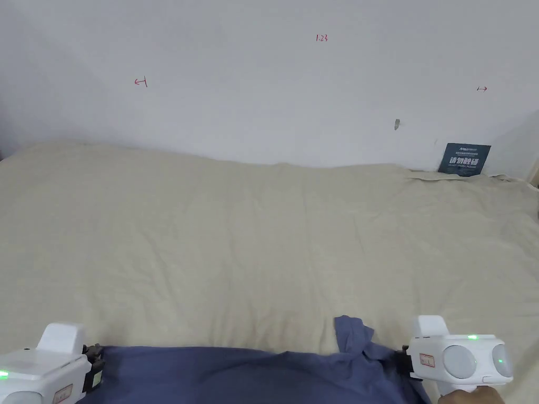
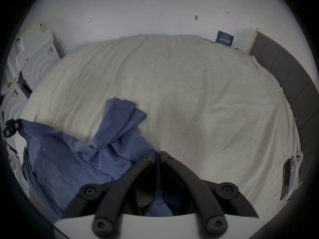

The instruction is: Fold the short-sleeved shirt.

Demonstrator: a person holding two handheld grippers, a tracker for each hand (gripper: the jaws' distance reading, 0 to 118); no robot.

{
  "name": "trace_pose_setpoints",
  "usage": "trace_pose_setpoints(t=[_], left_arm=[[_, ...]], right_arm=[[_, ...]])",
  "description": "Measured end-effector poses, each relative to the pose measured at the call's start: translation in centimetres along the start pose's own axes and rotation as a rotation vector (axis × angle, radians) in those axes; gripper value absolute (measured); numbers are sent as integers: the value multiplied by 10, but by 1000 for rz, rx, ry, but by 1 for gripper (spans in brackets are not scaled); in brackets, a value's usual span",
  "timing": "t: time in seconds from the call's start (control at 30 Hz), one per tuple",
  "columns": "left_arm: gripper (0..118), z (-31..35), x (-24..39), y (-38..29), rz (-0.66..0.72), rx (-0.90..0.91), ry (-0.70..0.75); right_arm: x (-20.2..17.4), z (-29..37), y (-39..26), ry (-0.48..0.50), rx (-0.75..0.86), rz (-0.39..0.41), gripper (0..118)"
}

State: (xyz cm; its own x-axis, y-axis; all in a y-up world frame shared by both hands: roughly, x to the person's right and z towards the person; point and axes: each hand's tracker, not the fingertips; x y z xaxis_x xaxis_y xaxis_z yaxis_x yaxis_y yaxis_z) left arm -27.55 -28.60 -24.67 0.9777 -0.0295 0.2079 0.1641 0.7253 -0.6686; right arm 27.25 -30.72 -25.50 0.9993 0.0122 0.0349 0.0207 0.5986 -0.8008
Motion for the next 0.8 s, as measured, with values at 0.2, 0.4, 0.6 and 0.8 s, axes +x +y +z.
trace_pose_setpoints(t=[0.2,0.4,0.6,0.8], left_arm=[[0,27,-16,-9,60,17,-42],[0,70,-40,-29,144,60,-88],[0,110,-59,-58,209,90,-126],[0,134,-51,-87,195,77,-141]], right_arm=[[14,62,-15,39,149,-48,3],[27,127,-48,33,244,-80,3],[26,183,-101,5,258,-79,3],[15,213,-157,-77,214,-60,3]])
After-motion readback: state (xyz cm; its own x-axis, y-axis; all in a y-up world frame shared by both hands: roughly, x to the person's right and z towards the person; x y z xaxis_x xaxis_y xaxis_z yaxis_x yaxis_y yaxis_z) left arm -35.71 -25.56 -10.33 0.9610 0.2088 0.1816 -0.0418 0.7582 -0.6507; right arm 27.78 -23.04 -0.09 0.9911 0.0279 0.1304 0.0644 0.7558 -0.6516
